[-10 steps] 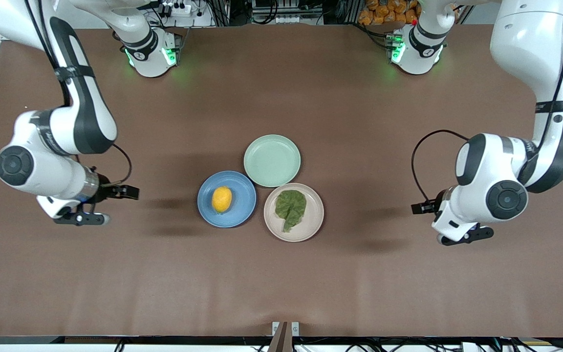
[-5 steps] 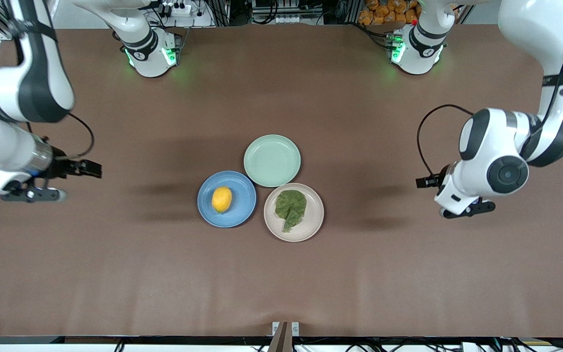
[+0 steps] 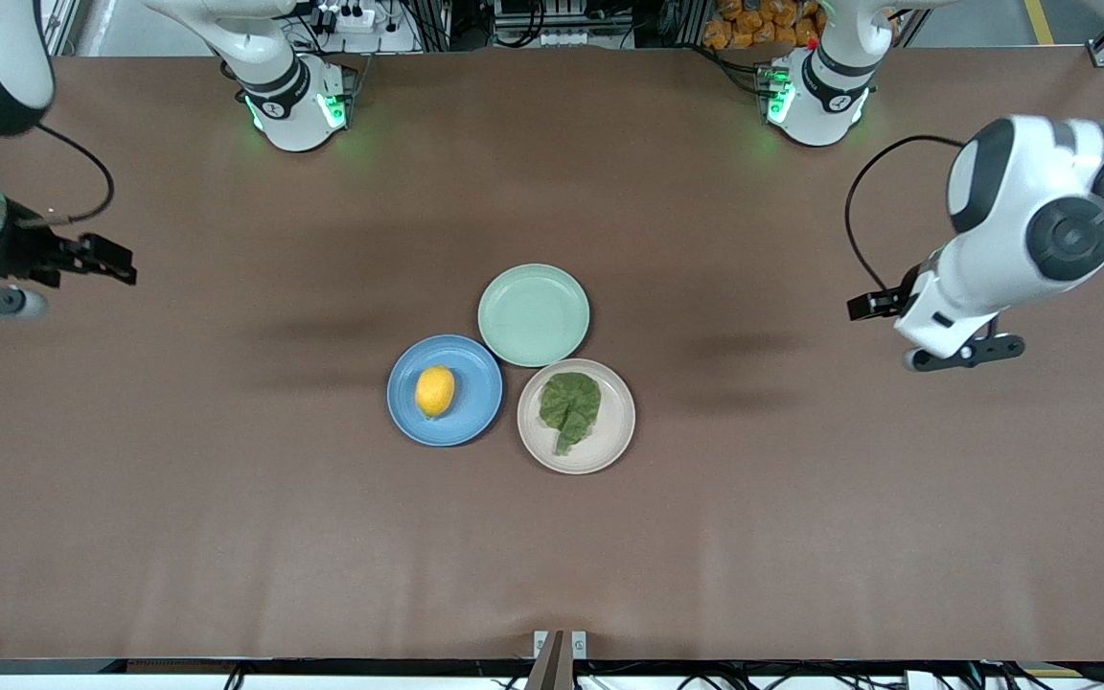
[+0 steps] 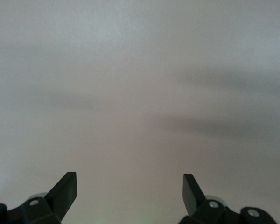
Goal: Place lemon and lettuce in plates
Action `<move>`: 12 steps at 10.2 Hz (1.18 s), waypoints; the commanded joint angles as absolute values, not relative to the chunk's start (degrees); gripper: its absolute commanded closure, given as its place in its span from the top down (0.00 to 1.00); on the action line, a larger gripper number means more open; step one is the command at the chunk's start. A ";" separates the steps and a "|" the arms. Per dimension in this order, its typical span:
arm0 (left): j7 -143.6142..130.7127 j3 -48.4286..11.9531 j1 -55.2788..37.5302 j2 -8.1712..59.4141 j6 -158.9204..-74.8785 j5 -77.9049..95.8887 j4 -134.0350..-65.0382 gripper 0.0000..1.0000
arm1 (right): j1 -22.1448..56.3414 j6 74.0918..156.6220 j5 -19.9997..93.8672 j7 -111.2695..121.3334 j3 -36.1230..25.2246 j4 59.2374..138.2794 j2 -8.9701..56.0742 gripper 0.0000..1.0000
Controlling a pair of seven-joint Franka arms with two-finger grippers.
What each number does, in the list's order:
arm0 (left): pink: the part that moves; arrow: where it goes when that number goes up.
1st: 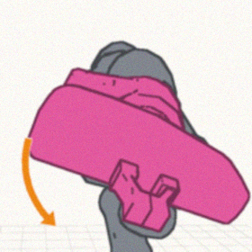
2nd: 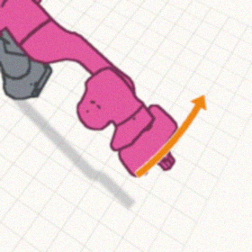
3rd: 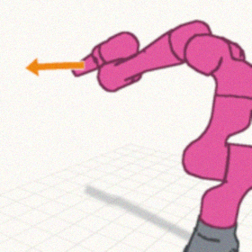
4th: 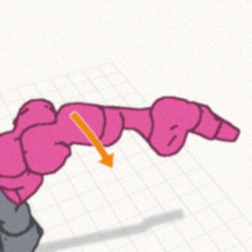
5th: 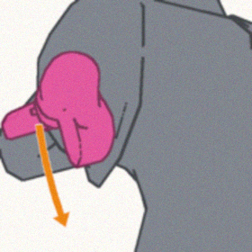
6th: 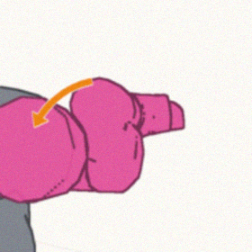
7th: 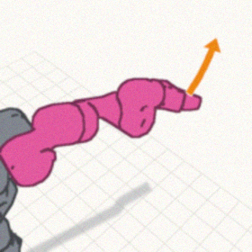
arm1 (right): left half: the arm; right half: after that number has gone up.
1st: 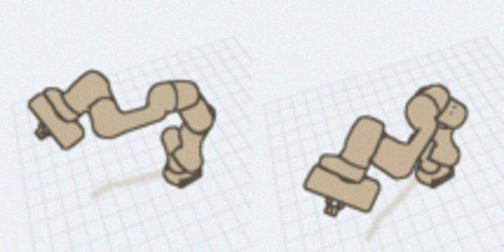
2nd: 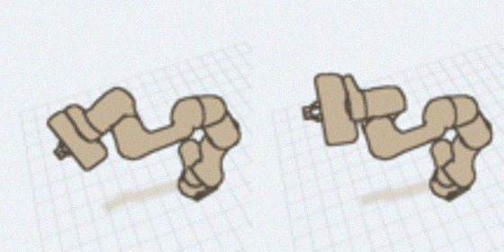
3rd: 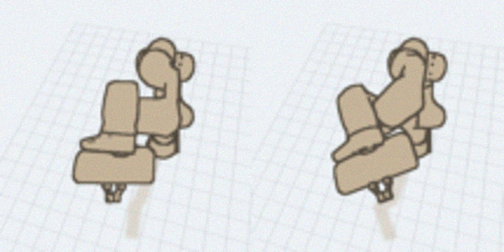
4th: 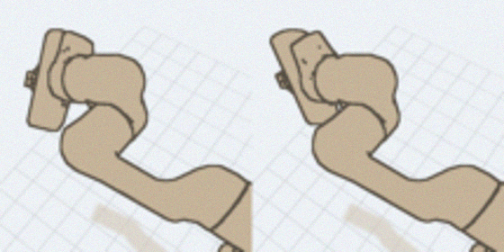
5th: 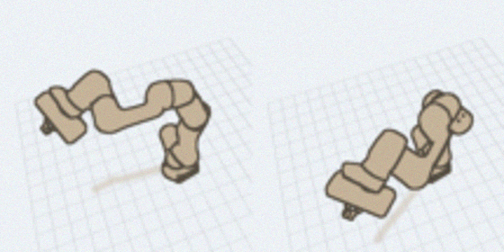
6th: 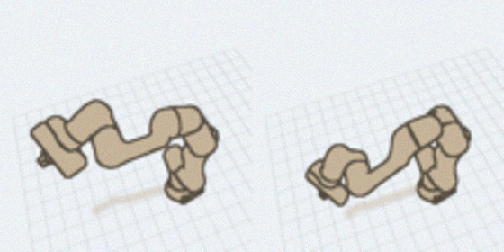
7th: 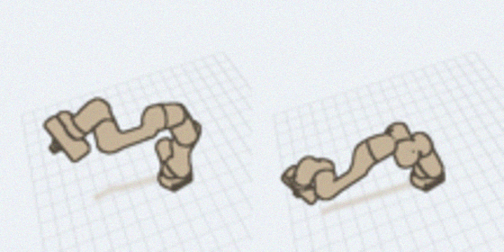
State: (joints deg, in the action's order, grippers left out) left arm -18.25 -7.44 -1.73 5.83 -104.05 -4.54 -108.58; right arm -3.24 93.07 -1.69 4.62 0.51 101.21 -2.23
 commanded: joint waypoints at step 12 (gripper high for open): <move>-1.53 -8.09 -1.76 -4.57 -89.41 2.46 -92.03 1.00 | -3.16 80.42 0.70 -1.39 0.26 84.99 -4.04 1.00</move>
State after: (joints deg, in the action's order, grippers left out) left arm -5.66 -8.11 -1.97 -4.90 -92.81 1.25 -94.46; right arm -3.16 80.23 -0.65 1.48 0.18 85.17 -3.92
